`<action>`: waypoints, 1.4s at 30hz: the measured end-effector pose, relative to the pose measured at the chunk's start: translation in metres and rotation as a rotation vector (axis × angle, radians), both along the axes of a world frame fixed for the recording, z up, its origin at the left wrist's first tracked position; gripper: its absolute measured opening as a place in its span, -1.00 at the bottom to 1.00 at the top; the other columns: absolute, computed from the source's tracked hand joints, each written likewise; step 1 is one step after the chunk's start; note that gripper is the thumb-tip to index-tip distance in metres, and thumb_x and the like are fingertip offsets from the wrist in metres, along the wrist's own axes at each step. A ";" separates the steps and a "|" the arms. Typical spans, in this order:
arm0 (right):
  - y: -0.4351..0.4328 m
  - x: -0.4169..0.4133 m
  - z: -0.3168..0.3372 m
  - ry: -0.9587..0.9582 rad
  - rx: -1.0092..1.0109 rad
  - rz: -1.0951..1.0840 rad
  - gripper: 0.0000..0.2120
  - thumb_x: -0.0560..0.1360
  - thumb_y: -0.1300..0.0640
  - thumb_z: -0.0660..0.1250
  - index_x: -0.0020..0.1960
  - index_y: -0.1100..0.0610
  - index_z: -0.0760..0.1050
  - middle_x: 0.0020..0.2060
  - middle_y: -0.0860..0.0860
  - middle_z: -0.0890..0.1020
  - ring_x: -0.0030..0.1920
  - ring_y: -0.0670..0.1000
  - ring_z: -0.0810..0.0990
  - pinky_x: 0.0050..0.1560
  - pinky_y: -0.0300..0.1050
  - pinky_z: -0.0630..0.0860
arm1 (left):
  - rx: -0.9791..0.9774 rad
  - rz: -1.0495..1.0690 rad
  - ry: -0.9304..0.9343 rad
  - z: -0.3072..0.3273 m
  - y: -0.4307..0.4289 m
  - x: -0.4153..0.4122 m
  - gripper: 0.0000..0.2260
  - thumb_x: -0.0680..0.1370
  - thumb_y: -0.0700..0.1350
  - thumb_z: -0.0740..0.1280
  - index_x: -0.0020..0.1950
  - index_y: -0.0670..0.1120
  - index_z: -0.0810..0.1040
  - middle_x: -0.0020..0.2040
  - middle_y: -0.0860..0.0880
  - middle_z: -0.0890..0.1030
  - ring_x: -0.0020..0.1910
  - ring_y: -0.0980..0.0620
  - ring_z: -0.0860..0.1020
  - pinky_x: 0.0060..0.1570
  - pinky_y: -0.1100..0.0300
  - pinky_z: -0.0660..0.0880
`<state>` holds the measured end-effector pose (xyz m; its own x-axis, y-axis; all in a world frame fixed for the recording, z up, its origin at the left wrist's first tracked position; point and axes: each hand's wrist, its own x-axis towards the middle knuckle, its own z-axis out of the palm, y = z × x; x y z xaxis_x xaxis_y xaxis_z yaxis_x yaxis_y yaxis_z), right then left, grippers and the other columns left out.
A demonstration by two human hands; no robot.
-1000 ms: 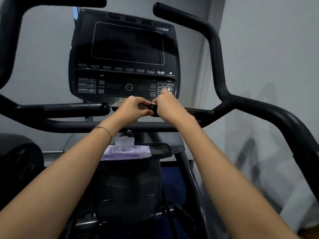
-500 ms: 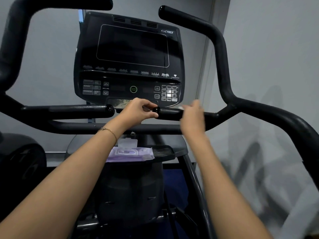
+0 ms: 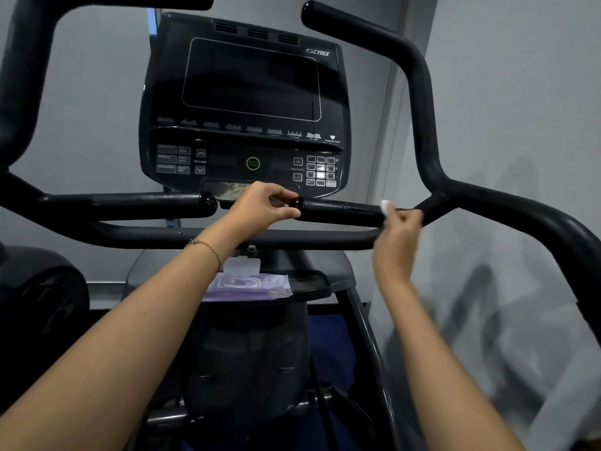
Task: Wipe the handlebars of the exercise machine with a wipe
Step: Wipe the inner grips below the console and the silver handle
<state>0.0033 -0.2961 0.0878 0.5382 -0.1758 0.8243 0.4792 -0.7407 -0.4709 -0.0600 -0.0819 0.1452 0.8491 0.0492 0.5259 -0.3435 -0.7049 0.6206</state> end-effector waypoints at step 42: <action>-0.008 0.006 0.003 0.100 0.520 0.077 -0.56 0.60 -0.02 0.09 0.24 0.35 0.29 -0.29 -0.18 0.24 -0.09 -0.05 0.30 -0.05 -0.12 0.35 | 0.019 -0.003 0.006 0.000 -0.001 -0.001 -0.69 0.45 -0.14 0.45 0.19 -0.13 0.58 0.02 0.00 0.63 -0.03 0.10 0.57 0.10 0.16 0.51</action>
